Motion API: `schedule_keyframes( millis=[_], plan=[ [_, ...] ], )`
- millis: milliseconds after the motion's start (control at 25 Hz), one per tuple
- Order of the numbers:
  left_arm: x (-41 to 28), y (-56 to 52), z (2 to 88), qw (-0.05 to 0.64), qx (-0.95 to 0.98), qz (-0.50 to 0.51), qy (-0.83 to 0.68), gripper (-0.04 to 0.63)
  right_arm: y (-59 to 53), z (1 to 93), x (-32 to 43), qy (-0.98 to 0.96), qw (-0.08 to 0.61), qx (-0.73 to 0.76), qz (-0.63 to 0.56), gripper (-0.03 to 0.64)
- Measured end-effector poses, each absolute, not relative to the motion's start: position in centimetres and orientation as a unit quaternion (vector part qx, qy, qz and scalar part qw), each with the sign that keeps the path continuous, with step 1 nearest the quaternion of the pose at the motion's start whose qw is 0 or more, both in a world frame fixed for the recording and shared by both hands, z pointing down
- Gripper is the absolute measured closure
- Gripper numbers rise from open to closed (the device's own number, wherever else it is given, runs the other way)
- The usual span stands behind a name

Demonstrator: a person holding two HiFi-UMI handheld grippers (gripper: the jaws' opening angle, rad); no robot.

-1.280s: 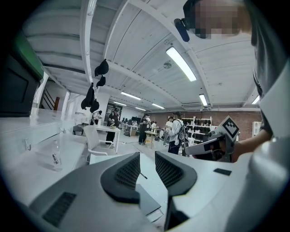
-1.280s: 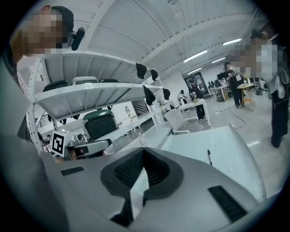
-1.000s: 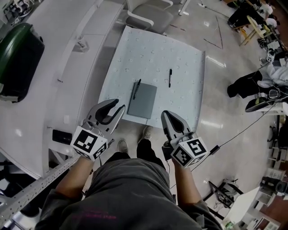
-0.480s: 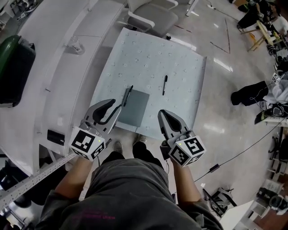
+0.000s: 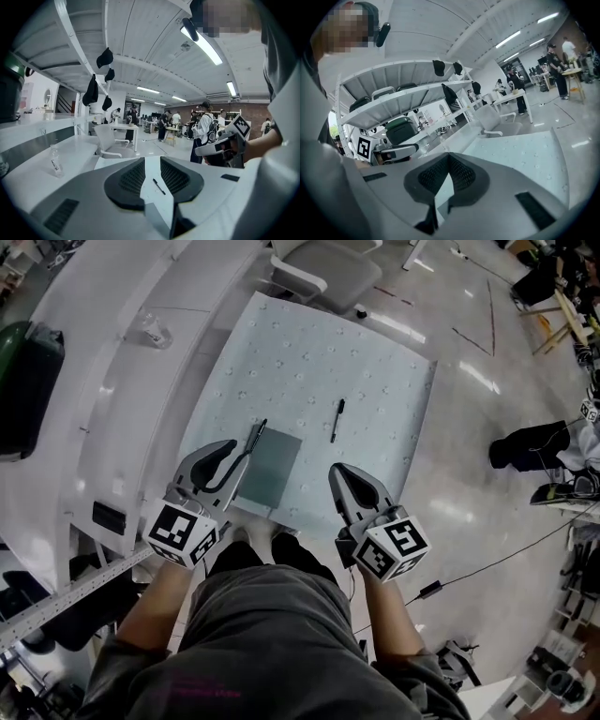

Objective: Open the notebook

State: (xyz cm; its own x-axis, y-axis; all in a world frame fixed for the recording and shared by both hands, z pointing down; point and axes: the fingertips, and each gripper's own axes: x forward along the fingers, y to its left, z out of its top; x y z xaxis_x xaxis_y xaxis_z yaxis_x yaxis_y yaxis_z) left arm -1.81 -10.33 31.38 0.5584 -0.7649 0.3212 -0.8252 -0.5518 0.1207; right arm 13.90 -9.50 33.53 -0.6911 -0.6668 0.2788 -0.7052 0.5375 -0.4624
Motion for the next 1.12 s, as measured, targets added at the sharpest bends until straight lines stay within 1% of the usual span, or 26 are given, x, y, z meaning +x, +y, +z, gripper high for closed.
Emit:
schedule_keyframes(
  millis=[240, 600, 1120],
  plan=[
    [-2.8, -11.0, 34.2, 0.144, 0.859, 0.143, -0.47, 0.492, -11.0, 35.3, 12.8, -0.882, 0.05, 0.367, 0.291, 0.614],
    [-5.7, -11.7, 39.2, 0.181, 0.848, 0.139, -0.478, 0.492, -12.5, 39.2, 9.8, -0.879, 0.083, 0.357, 0.305, 0.614],
    [-11.0, -9.7, 48.8, 0.267, 0.823, 0.13, -0.484, 0.494, -12.9, 45.7, 2.9, -0.871, 0.157, 0.331, 0.326, 0.614]
  ],
)
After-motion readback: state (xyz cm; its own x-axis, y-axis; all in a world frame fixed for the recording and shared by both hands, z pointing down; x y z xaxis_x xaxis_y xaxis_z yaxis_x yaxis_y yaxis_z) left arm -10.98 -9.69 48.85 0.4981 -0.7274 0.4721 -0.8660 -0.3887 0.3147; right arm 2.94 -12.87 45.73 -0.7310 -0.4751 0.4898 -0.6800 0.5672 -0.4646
